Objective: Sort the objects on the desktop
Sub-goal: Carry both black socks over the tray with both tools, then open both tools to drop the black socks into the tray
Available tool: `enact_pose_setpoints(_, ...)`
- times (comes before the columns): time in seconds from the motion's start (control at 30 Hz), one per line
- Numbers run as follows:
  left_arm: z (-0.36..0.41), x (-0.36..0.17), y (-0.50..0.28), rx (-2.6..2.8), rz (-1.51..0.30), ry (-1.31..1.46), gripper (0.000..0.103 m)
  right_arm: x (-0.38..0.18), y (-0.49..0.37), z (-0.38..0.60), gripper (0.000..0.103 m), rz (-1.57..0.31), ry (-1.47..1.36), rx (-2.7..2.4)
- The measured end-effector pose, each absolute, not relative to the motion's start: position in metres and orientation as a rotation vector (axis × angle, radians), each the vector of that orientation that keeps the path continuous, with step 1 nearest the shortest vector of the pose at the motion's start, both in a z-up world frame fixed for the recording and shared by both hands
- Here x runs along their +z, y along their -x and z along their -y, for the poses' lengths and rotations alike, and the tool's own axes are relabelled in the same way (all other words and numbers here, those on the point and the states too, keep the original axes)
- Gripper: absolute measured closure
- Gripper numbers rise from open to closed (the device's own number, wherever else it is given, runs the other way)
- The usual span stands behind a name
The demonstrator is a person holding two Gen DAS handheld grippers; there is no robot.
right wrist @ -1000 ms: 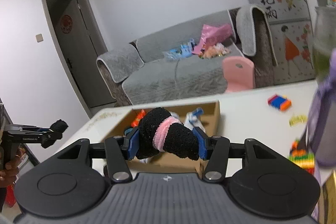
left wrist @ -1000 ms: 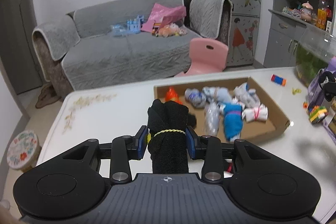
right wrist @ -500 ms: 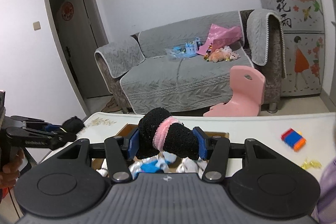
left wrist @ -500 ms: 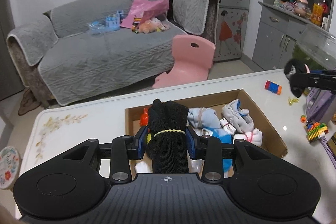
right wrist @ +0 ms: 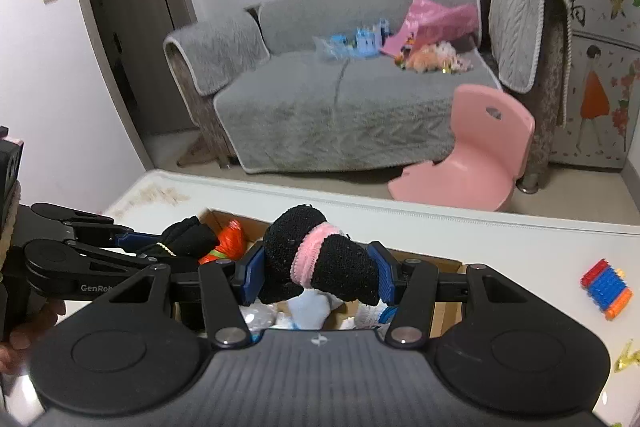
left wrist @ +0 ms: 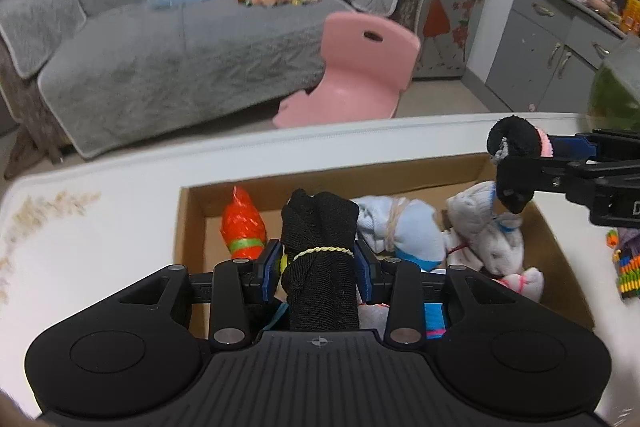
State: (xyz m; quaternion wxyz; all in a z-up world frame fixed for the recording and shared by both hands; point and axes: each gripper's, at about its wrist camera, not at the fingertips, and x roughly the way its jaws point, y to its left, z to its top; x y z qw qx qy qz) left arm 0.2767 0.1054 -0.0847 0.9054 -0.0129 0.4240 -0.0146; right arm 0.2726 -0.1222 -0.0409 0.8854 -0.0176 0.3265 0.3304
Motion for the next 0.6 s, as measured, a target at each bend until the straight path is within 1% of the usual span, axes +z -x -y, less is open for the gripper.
enact_pose_setpoints(0.23,-0.105,-0.110,-0.292,-0.028,-0.909,0.037,0.059,-0.062,-0.288,0.108,0.053,-0.720,0.094,0.648)
enact_pose_setpoints(0.5,-0.107,-0.120,-0.294,-0.033,-0.918,0.046,0.059,-0.078,-0.301,0.092,0.053,-0.756,0.188,0.594)
enact_pose_setpoints(0.6,-0.105,-0.120,-0.294,-0.035,-0.917,0.041,0.058,-0.083,-0.301,0.087,0.050,-0.759,0.230,0.581)
